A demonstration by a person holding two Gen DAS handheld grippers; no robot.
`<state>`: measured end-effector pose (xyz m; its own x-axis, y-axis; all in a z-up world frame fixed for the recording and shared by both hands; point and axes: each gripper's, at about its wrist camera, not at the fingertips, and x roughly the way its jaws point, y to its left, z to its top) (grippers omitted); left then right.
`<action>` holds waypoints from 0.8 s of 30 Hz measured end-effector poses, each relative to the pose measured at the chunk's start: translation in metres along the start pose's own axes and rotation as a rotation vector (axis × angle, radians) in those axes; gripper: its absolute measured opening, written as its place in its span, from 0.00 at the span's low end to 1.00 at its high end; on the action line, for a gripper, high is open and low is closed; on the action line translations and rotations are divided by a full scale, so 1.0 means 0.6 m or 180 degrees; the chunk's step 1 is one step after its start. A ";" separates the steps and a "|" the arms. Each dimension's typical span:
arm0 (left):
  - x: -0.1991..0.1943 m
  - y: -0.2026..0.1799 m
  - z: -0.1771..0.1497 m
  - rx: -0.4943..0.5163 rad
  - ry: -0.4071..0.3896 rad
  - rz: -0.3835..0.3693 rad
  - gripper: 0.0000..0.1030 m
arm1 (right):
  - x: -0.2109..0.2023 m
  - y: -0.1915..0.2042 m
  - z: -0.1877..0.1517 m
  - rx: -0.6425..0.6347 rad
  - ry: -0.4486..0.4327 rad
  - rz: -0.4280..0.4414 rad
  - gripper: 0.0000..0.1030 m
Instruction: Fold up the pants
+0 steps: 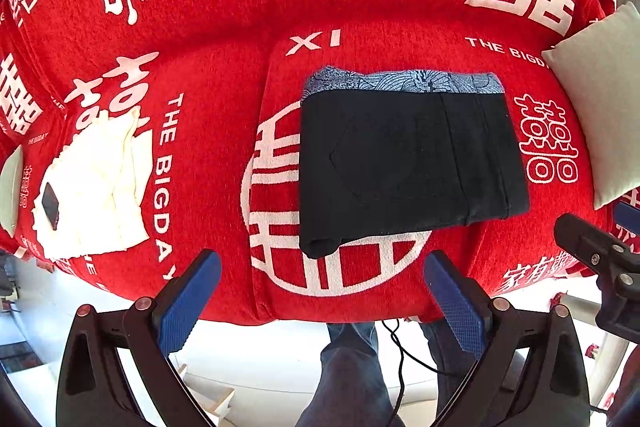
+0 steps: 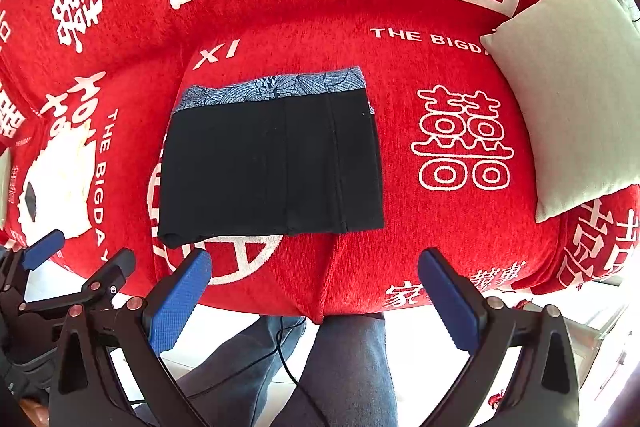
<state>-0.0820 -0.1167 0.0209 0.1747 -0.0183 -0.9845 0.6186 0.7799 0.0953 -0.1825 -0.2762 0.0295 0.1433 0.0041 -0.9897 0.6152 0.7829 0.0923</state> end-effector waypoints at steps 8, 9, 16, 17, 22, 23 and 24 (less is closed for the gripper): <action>-0.004 0.006 0.002 -0.0028 -0.0023 0.0003 0.99 | -0.002 0.005 0.000 -0.0025 -0.0005 -0.0013 1.00; -0.004 0.006 0.002 -0.0028 -0.0024 0.0006 0.99 | -0.002 0.006 0.000 -0.0031 -0.0005 -0.0017 1.00; -0.006 0.005 0.002 -0.0006 -0.0029 0.0009 0.99 | -0.002 0.008 0.001 -0.0047 -0.0005 -0.0029 1.00; -0.006 0.005 0.002 -0.0004 -0.0030 0.0010 0.99 | -0.002 0.009 0.000 -0.0045 -0.0003 -0.0029 1.00; -0.007 0.004 0.003 -0.0005 -0.0031 0.0016 0.99 | -0.002 0.008 0.002 -0.0065 0.0001 -0.0034 1.00; -0.007 0.004 0.003 -0.0004 -0.0028 0.0017 0.99 | -0.002 0.008 0.002 -0.0061 0.0003 -0.0032 1.00; -0.007 0.004 0.003 -0.0003 -0.0027 0.0019 0.99 | -0.002 0.010 0.001 -0.0056 0.0001 -0.0031 1.00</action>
<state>-0.0798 -0.1158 0.0256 0.1848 -0.0190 -0.9826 0.6169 0.7805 0.1010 -0.1785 -0.2723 0.0314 0.1370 -0.0035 -0.9906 0.6028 0.7938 0.0806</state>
